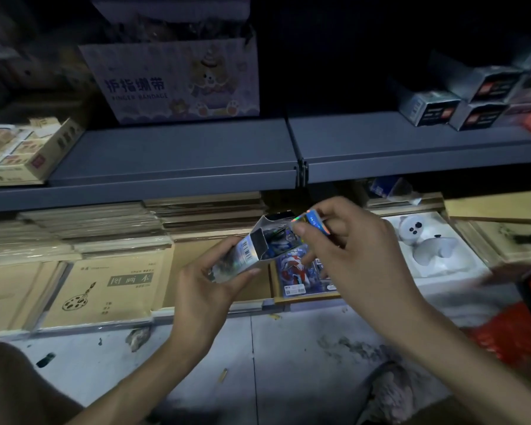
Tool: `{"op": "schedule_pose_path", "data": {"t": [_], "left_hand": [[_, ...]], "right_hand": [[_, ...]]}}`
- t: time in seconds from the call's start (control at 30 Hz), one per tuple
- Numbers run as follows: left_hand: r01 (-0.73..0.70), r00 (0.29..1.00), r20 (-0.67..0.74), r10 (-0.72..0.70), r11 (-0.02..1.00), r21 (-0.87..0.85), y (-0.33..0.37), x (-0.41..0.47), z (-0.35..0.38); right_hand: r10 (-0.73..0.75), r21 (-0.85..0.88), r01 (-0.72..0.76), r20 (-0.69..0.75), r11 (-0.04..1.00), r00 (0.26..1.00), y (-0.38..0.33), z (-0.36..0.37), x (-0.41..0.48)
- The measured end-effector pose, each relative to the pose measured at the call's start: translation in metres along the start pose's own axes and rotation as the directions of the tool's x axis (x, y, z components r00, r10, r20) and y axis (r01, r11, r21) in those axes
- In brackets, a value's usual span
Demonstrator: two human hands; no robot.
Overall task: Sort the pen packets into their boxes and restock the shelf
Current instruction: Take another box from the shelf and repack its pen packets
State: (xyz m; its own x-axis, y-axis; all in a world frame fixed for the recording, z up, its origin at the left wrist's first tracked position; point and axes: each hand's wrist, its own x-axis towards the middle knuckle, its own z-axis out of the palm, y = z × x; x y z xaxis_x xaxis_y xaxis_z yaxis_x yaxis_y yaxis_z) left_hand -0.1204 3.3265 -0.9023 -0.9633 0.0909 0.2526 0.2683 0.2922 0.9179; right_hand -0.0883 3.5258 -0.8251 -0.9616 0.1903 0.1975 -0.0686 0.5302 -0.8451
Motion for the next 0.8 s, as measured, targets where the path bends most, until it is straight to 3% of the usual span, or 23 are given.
{"op": "schedule_pose_path", "data": {"t": [0.17, 0.43, 0.6, 0.8], "left_hand": [[-0.004, 1.0, -0.017, 0.004, 1.0, 0.016, -0.001, -0.001, 0.0], [-0.049, 0.998, -0.035, 0.053, 0.994, 0.1, 0.0, -0.003, 0.001], [-0.084, 0.994, -0.058, 0.092, 0.989, 0.125, 0.01, -0.003, -0.003], [-0.108, 0.992, -0.051, 0.117, 0.983, 0.148, 0.008, -0.005, -0.006]], "right_hand": [[0.01, -0.031, -0.011, -0.033, 0.999, 0.999, -0.001, 0.001, 0.002], [0.051, -0.1, -0.047, 0.033, 0.994, 0.998, -0.003, 0.016, 0.009], [0.145, 0.096, -0.146, 0.017, 0.985, 0.989, -0.011, 0.01, 0.012], [0.14, 0.055, -0.141, 0.02, 0.988, 0.99, -0.009, 0.024, 0.008]]}}
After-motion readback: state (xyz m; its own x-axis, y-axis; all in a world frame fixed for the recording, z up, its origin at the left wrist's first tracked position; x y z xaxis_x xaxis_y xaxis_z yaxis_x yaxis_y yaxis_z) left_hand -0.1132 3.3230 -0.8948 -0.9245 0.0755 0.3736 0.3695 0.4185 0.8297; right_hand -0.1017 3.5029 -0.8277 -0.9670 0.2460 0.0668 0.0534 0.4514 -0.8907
